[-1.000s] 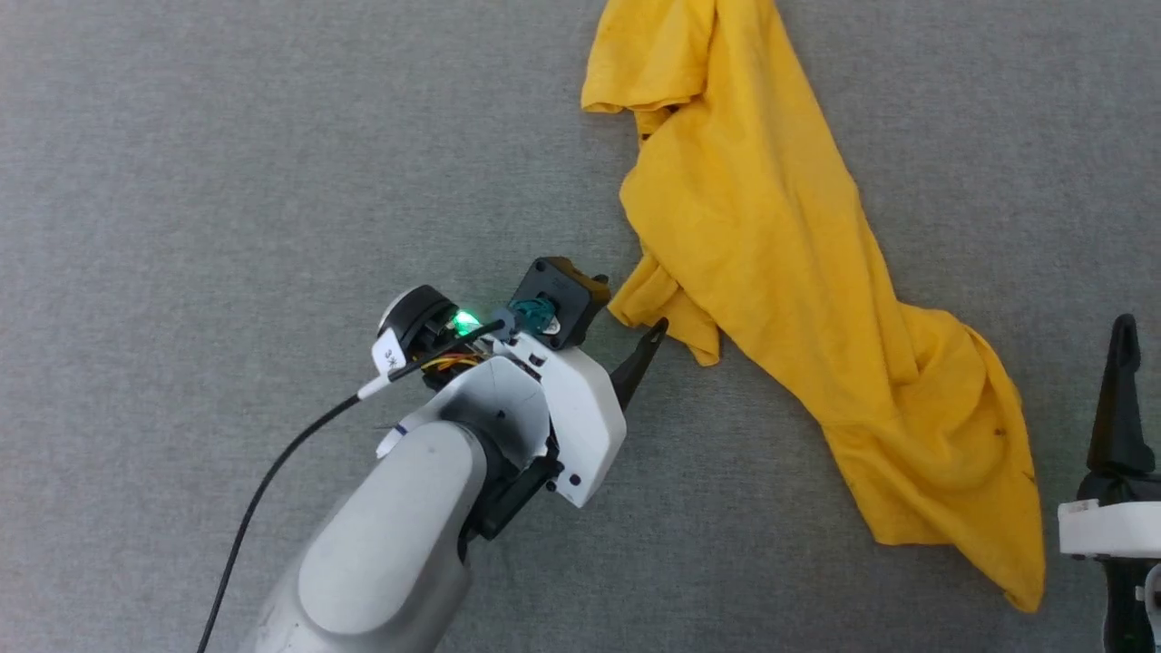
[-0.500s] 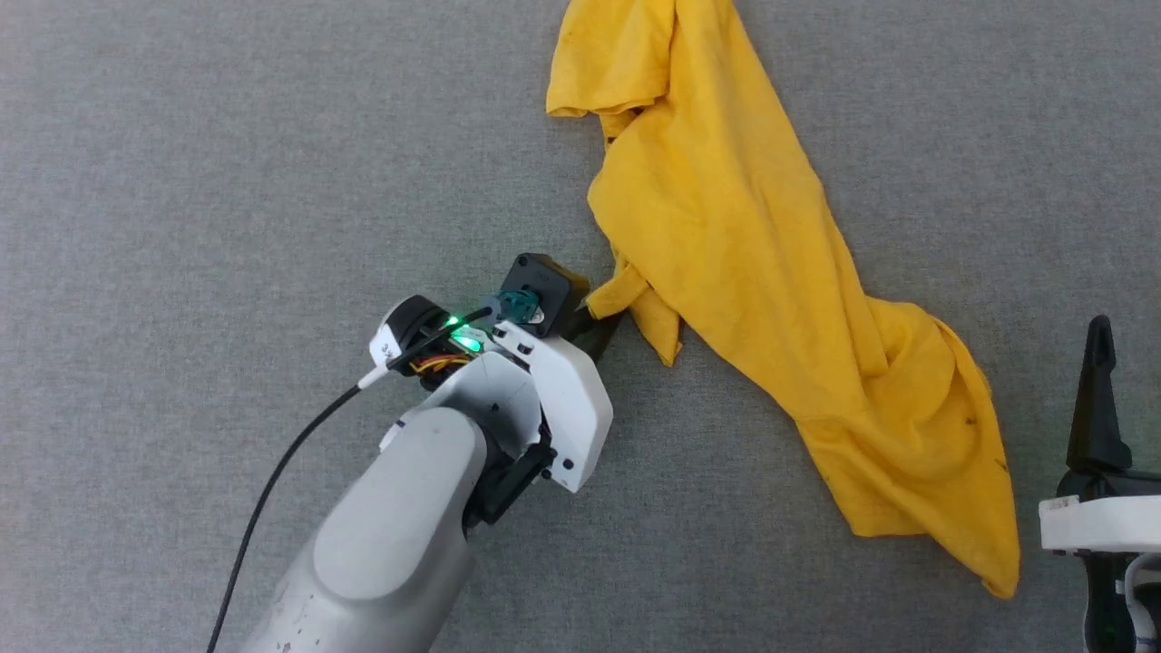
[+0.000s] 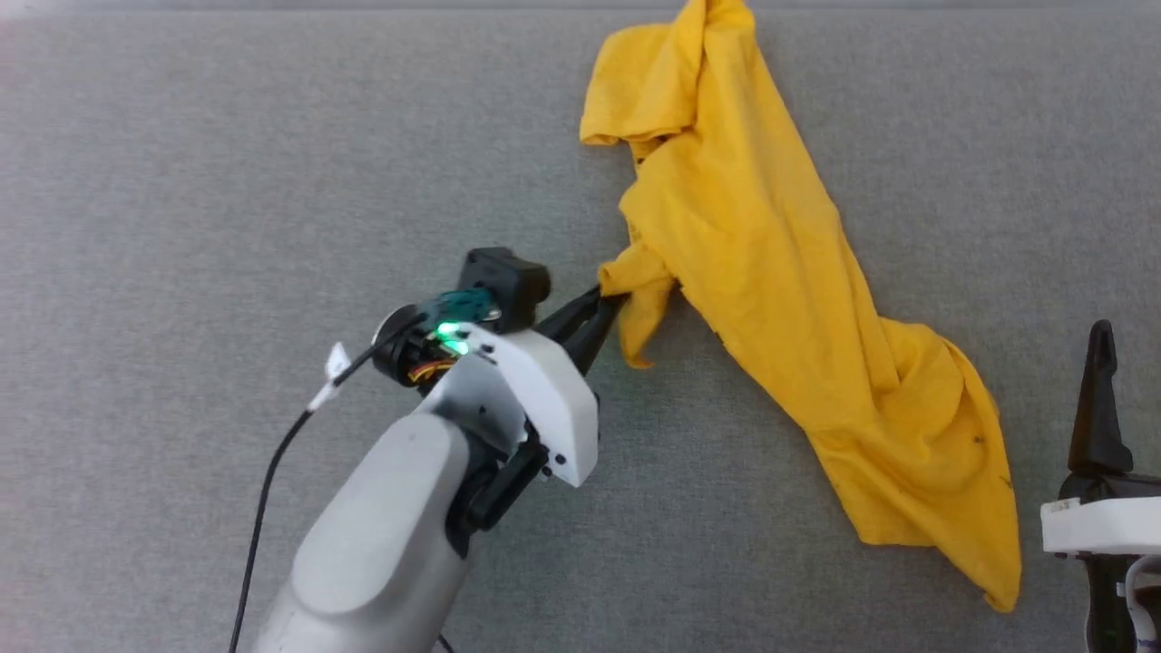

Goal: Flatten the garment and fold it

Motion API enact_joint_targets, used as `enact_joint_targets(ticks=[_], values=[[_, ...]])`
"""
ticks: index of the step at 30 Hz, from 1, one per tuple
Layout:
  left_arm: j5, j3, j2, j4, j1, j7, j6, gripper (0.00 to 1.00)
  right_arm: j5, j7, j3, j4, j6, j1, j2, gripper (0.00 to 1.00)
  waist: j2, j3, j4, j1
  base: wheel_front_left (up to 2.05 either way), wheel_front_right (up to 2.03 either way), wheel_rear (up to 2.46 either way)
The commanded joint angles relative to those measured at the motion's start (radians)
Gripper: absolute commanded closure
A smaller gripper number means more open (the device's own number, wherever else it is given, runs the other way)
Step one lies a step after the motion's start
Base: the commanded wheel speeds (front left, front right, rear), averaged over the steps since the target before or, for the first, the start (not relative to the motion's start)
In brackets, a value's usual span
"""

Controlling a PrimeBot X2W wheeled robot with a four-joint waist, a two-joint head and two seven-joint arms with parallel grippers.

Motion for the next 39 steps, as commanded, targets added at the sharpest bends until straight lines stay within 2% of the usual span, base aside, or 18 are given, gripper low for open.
enact_joint_targets(ticks=[1,5,11,14,17,21,22,23,24,28,33,36,39], values=[[-0.021,0.02,0.007,-0.037,0.036,-0.009,0.013,1.0,-0.004,-0.001,-0.002,-0.001,-0.001,0.008,0.002,0.0,-0.0001,-0.042,0.026,0.0,0.0,0.0,0.0],[-0.084,0.093,0.049,-0.179,0.143,-0.007,0.055,1.0,-0.008,0.011,-0.007,-0.007,-0.001,0.027,0.002,0.0,-0.0001,-0.088,0.045,0.0,0.0,0.0,0.0],[-0.157,0.26,0.143,-0.406,0.376,0.003,0.17,1.0,-0.008,0.033,-0.017,-0.029,-0.001,0.048,0.002,0.0,-0.0001,-0.121,0.073,0.0,0.0,0.0,0.0],[-0.208,0.339,0.165,-0.484,0.515,0.011,0.22,1.0,-0.005,0.039,-0.023,-0.035,-0.001,0.057,0.002,0.0,-0.0001,-0.123,0.086,0.0,0.0,0.0,0.0],[-0.23,0.382,0.187,-0.503,0.645,0.026,0.252,1.0,0.0,0.043,-0.03,-0.036,-0.001,0.068,0.002,0.0,-0.0001,-0.12,0.101,0.0,0.0,0.0,0.0],[-0.261,0.388,0.152,-0.451,0.721,0.006,0.268,1.0,0.004,0.045,-0.033,-0.031,-0.001,0.073,0.002,0.0,-0.0001,-0.116,0.118,0.0,0.0,0.0,0.0],[-0.259,0.385,0.144,-0.429,0.724,-0.003,0.269,0.82,0.004,0.046,-0.031,-0.03,-0.001,0.071,0.002,0.0,-0.0001,-0.116,0.12,0.0,0.0,0.0,0.0],[-0.25,0.38,0.139,-0.408,0.722,-0.015,0.27,0.36,0.004,0.047,-0.029,-0.028,-0.001,0.069,0.002,0.0,-0.0001,-0.116,0.122,0.0,0.0,0.0,0.0],[-0.247,0.378,0.13,-0.391,0.716,-0.03,0.271,0.0,0.004,0.047,-0.027,-0.027,-0.001,0.067,0.002,0.0,-0.0001,-0.117,0.124,0.0,0.0,0.0,0.0],[-0.241,0.375,0.108,-0.363,0.68,-0.075,0.262,0.0,0.001,0.051,-0.024,-0.026,-0.001,0.061,0.002,0.0,-0.0001,-0.123,0.126,0.0,0.0,0.0,0.0],[-0.183,0.391,0.157,-0.463,0.621,-0.107,0.26,0.0,-0.002,0.054,-0.025,-0.035,-0.001,0.063,0.002,0.0,-0.0001,-0.121,0.117,0.0,0.0,0.0,0.0],[-0.167,0.381,0.173,-0.516,0.584,-0.099,0.252,0.0,0.0,0.055,-0.026,-0.039,-0.001,0.063,0.002,0.0,-0.0001,-0.113,0.113,0.0,0.0,0.0,0.0],[-0.149,0.319,0.184,-0.563,0.518,-0.043,0.227,0.0,0.001,0.054,-0.023,-0.041,-0.001,0.058,0.002,0.0,-0.0001,-0.096,0.105,0.0,0.0,0.0,0.0]])
